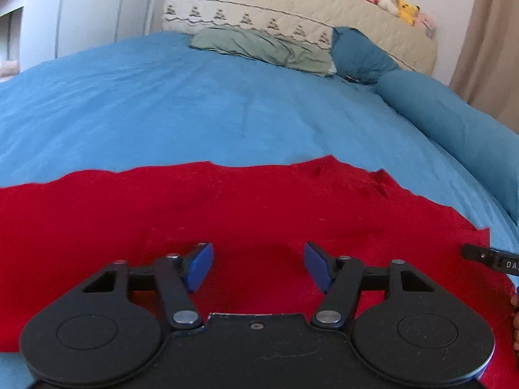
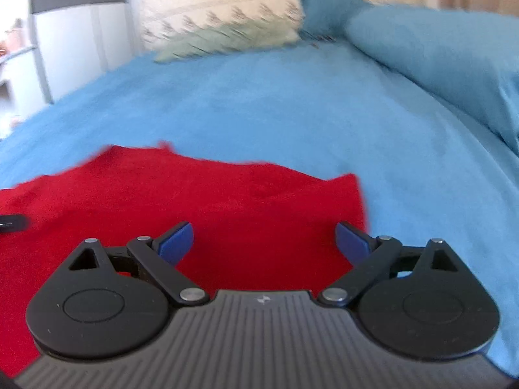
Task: Fold small clothes
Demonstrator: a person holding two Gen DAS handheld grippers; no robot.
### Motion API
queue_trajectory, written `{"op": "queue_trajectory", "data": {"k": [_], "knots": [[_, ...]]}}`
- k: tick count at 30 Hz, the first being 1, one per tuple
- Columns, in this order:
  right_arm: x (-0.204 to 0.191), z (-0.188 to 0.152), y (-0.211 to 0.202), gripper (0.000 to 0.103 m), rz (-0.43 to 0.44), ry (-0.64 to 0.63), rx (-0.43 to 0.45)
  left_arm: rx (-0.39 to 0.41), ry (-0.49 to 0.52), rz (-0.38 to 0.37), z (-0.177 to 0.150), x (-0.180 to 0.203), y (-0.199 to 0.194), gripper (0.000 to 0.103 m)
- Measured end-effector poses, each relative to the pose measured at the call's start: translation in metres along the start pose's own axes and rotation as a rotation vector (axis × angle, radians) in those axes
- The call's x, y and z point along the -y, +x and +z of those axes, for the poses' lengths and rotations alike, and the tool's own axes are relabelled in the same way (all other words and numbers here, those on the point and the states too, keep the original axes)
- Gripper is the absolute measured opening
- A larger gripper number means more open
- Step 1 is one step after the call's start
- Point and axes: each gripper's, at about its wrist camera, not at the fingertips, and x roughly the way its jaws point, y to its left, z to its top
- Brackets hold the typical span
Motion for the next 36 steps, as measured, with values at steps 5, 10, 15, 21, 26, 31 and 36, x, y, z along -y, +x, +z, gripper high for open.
{"op": "queue_trajectory", "data": {"k": [5, 10, 15, 21, 26, 31, 36], "knots": [[0.028, -0.003, -0.009, 0.103, -0.015, 0.096, 0.017, 0.032, -0.06, 0.017, -0.007, -0.011, -0.003, 0.04], [0.011, -0.003, -0.059, 0.103, 0.047, -0.038, 0.11, 0.059, -0.008, 0.054, 0.002, 0.004, -0.023, 0.081], [-0.01, -0.032, -0.078, 0.103, 0.112, -0.163, -0.018, 0.095, 0.077, 0.069, -0.01, 0.017, -0.042, 0.101], [0.01, -0.042, -0.087, 0.103, 0.064, -0.053, -0.058, 0.068, 0.054, 0.077, -0.014, 0.013, -0.061, 0.101], [-0.016, -0.016, -0.133, 0.103, 0.094, -0.097, -0.004, 0.13, 0.045, 0.129, 0.007, 0.013, -0.114, 0.101], [-0.069, 0.01, -0.189, 0.103, 0.129, -0.151, 0.019, 0.209, -0.02, 0.184, 0.028, -0.007, -0.183, 0.103], [-0.116, 0.017, -0.212, 0.103, 0.19, -0.14, 0.002, 0.244, -0.097, 0.244, 0.033, -0.061, -0.222, 0.103]]}}
